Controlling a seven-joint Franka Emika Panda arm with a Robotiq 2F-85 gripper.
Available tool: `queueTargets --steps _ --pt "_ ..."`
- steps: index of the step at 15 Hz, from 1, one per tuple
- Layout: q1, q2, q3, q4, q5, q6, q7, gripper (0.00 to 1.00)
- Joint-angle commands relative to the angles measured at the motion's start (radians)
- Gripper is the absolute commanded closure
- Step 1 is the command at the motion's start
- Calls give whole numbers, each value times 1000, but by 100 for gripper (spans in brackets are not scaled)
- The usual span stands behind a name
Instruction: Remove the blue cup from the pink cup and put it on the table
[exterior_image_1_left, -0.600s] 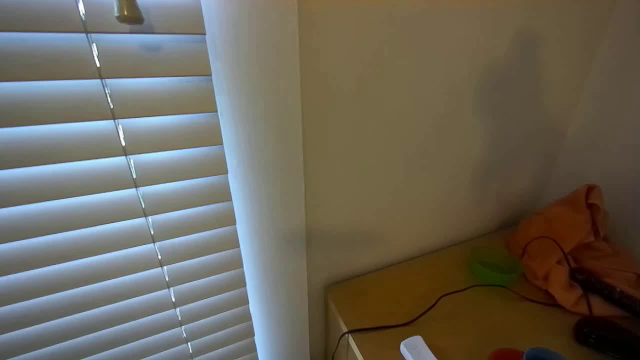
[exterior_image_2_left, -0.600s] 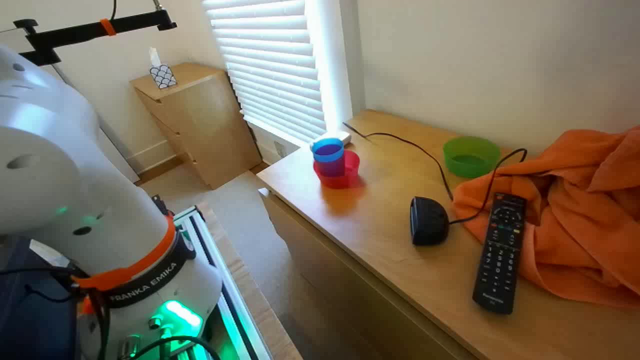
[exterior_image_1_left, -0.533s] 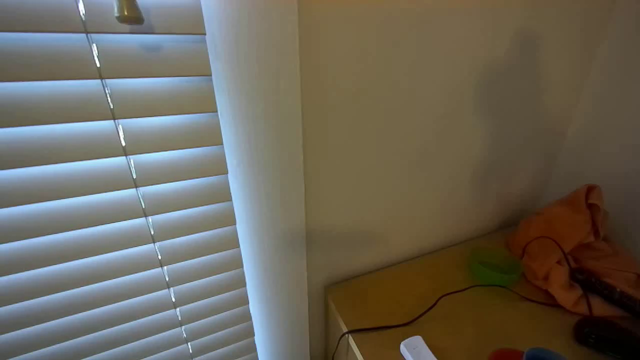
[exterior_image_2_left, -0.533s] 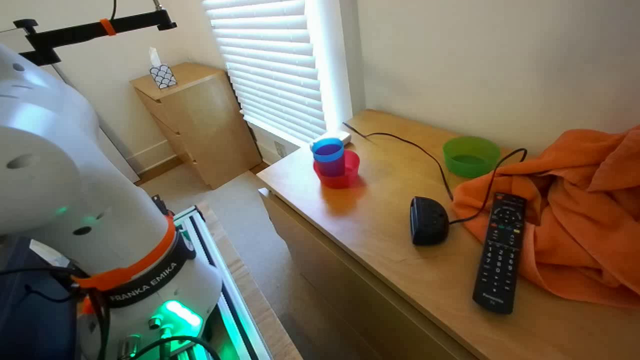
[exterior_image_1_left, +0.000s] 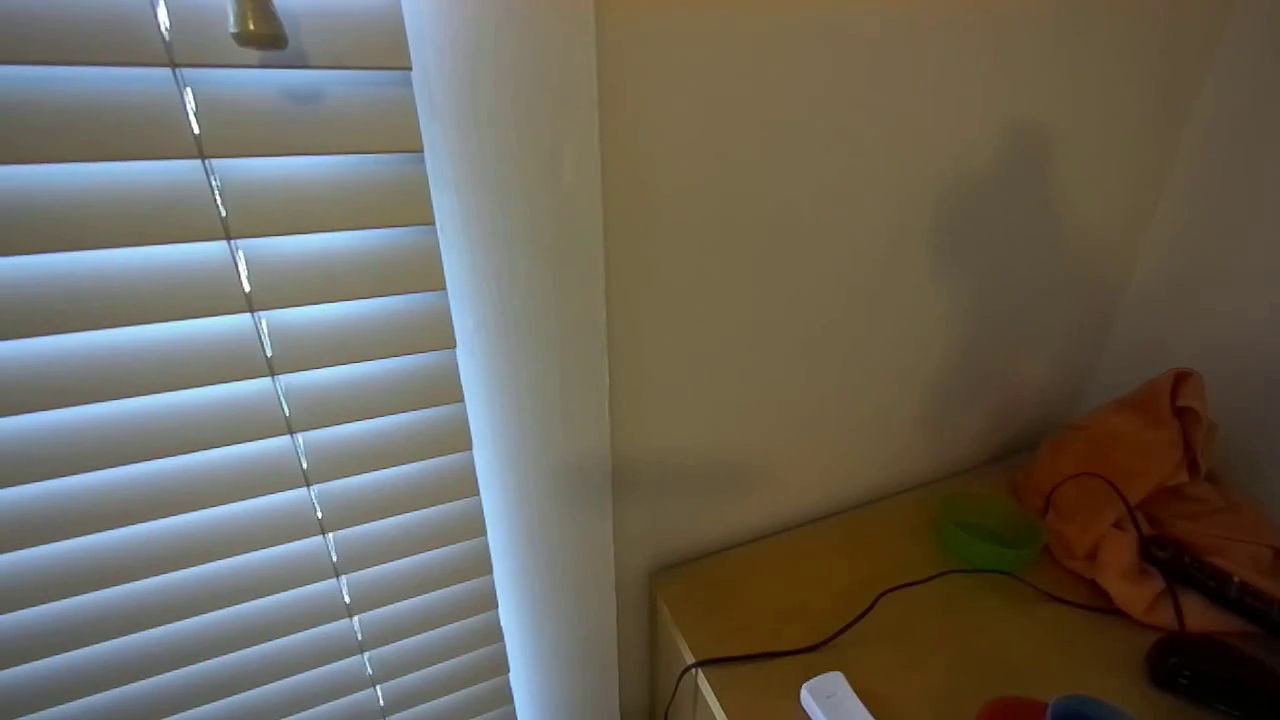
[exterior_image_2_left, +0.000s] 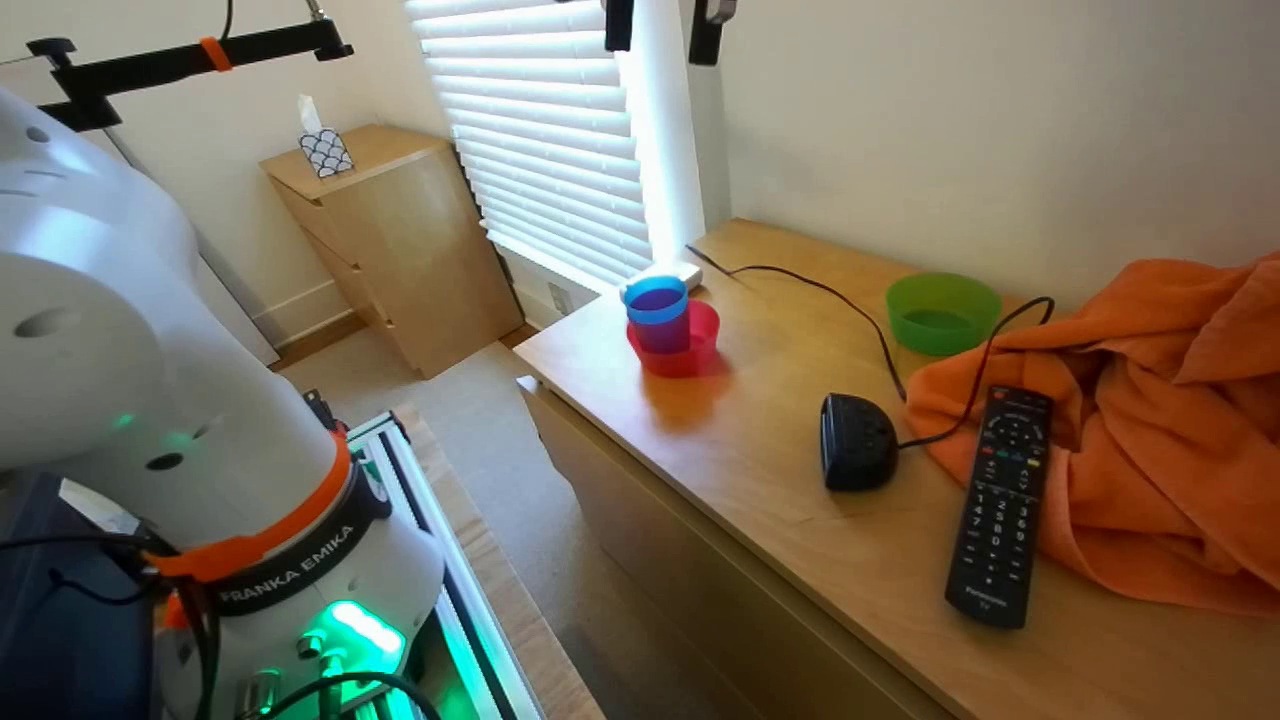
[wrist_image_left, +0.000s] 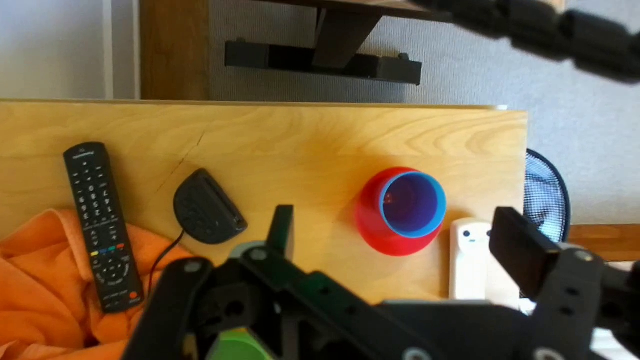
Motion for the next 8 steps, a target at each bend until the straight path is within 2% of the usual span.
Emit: queueTargets --steps 1,4,8 --pt "-6 1 6 -9 7 -2 -2 0" --pt "-6 0 6 -12 11 -2 -3 0" --pt "-9 -1 5 -154 41 166 19 0"
